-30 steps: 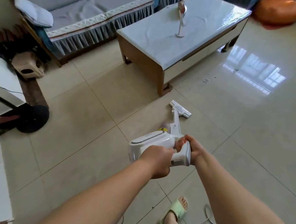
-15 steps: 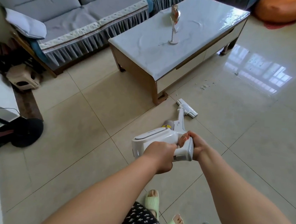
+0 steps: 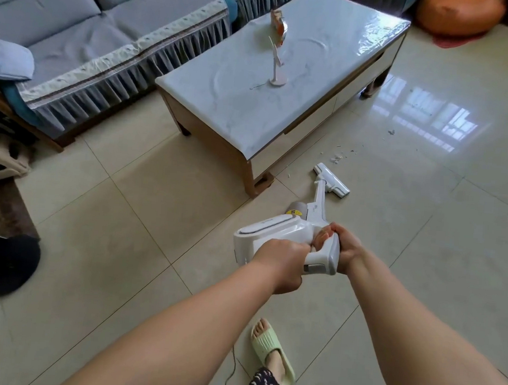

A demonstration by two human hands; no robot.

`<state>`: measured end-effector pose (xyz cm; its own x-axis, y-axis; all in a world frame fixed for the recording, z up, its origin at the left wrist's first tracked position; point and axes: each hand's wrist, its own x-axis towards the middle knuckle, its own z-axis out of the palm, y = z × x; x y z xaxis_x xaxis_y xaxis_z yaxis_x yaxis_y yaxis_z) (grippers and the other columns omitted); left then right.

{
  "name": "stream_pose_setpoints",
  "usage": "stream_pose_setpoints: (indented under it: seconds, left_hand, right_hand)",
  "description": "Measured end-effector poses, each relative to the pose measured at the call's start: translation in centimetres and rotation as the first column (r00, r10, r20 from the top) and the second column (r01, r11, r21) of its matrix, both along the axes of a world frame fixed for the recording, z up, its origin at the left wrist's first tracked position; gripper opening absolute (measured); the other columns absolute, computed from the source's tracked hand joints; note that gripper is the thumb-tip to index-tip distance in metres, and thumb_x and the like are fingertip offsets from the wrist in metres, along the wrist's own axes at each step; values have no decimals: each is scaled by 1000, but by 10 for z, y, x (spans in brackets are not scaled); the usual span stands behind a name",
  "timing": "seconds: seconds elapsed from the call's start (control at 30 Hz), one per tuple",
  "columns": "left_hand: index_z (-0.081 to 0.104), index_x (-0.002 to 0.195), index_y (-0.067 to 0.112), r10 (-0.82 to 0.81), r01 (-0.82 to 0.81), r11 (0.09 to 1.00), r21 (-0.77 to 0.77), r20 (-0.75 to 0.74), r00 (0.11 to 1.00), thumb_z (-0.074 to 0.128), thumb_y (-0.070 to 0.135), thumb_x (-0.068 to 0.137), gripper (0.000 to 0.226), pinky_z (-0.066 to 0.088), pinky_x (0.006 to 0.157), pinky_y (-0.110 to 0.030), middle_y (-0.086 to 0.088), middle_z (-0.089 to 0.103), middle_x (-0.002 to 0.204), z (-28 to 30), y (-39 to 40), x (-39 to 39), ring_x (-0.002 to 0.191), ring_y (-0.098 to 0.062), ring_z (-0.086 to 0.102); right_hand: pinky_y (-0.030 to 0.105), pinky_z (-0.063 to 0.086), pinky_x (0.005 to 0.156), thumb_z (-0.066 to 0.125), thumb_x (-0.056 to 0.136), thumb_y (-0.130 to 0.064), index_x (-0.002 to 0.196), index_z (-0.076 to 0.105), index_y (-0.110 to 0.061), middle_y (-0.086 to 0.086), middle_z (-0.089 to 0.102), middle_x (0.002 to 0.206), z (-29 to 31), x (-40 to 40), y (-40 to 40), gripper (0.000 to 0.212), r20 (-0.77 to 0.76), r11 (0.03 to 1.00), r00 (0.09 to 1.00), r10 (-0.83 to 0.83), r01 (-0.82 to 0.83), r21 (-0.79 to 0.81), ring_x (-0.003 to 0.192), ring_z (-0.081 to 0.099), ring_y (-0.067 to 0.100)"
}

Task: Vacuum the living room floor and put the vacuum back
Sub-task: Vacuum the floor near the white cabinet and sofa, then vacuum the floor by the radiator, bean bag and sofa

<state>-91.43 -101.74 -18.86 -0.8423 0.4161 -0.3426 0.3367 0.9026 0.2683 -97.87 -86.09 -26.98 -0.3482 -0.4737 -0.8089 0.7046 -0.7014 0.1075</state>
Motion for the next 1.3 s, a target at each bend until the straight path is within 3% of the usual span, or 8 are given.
stream_pose_setpoints:
  seconds: [0.13,0.23,0.37,0.47,0.63,0.73,0.93,1.3]
  left_hand:
    - [56,110,19,-12,12,1000,-2,-5,1000,56,15,85,26,41,74,-32,-7,65,109,-1,-3,-45,99,-30,60]
    - [57,116,23,27,-27,1000,5,30,999,56,13,83,35,47,78,-34,-7,64,112,-3,-10,-64,101,-30,59]
    - [57,118,28,69,-68,998,-8,45,997,56,14,81,40,51,83,-37,-5,64,113,0,-25,-70,103,-30,59]
    - [58,114,27,98,-97,995,-20,40,994,55,14,80,37,51,82,-36,-5,65,112,10,-29,-56,102,-30,59]
    - [57,111,26,143,-142,989,-49,24,989,54,15,81,32,48,79,-33,-7,65,110,29,-26,-7,100,-31,59]
    - [57,111,24,173,-171,982,-77,21,985,54,13,82,31,44,75,-31,-8,65,109,42,-20,22,100,-31,59]
    - [54,107,25,206,-206,972,-113,-8,978,54,14,83,26,37,71,-29,-7,64,109,66,-11,66,99,-28,58]
    - [54,112,20,223,-226,967,-115,-40,974,53,14,85,27,38,70,-31,-9,65,109,48,14,76,98,-32,60]
  right_hand:
    - [18,47,43,57,72,-8,54,48,-11,-5,46,48,-7,-42,0,21,2,999,999,-33,33,-4,39,47,6]
    - [17,47,44,63,58,5,52,45,-12,-5,46,47,-10,-62,-7,26,-9,999,1000,-21,21,-31,38,47,7]
    - [14,44,50,57,70,-8,47,47,-10,-6,46,48,-7,-66,-21,25,-1,999,1000,-27,27,-25,41,46,5]
    - [19,47,45,57,71,-8,48,48,-9,-5,47,50,6,-55,-29,25,7,1000,1000,22,-22,-17,42,47,7]
    - [23,48,46,59,73,-8,68,55,-4,-4,48,59,23,-15,-34,8,11,993,993,119,-119,-7,46,48,6]
    - [22,49,48,60,73,-8,85,56,-4,-4,48,63,25,7,-35,13,16,985,985,171,-171,0,48,49,6]
    - [22,48,46,58,79,-10,69,49,-14,-5,48,56,31,43,-34,14,9,981,984,179,-178,-78,43,49,8]
    - [12,42,61,57,80,-14,67,46,-16,-6,47,55,20,50,-9,17,-7,983,992,124,-124,-139,44,48,6]
